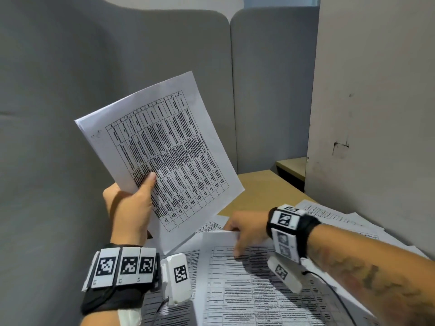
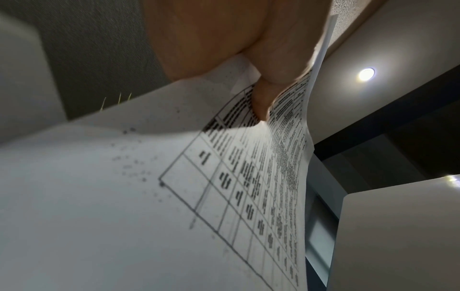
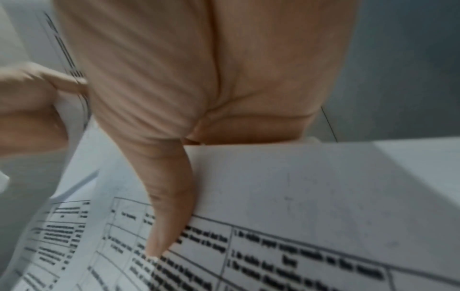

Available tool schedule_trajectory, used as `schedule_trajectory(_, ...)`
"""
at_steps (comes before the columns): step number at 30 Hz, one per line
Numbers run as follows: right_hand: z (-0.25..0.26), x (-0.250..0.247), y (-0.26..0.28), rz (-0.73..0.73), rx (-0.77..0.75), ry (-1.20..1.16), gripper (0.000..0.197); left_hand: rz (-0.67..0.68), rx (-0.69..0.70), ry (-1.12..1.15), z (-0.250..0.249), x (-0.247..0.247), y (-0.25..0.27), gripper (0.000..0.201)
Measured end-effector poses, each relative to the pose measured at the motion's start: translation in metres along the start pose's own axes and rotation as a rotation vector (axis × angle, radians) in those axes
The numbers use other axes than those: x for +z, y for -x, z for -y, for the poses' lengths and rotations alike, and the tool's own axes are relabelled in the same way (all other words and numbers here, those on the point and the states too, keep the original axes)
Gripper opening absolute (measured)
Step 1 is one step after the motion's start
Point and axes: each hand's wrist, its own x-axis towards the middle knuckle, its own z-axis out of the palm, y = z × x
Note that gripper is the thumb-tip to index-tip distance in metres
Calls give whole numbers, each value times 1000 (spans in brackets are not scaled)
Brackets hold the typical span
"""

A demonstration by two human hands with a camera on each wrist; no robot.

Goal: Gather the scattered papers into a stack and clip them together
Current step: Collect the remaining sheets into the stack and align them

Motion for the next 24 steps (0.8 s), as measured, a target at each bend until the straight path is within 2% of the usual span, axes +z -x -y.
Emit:
schedule_trajectory(2,-18,-11,17,-32,-8,54,24,-25,-26,10,9,-5,-7,31)
schedule_trajectory(5,-57,-28,50,-83,52,95,13,-69,-41,37,15,-7,-9,46)
schedule_trajectory(7,-81,-40,76,-148,66,48,12,-71,-30,-3,9,-5,-6,40)
schedule_trajectory(9,-101,-52,100,-236,54,-88,17,-64,-22,-85,5,-6,-5,27)
schedule_trajectory(11,-117,-60,120,-310,46,-330,14,-46,-46,-110,8,-8,-7,40)
schedule_trajectory(14,-133,-66,133,-460,-24,-664,13,-20,-176,-51,18,-8,-12,51)
schedule_trajectory(17,-126,-67,130,-656,-117,-996,19,62,-242,-8,29,-2,-13,45)
schedule_trajectory(19,-113,-64,123,-719,-161,-1145,31,137,-281,49,32,7,-10,35)
schedule_trajectory(22,-93,-55,106,-789,-132,-1188,27,280,-329,140,29,24,2,26)
schedule_trajectory(24,-86,-44,92,-810,-122,-1252,33,382,-339,153,27,31,10,24)
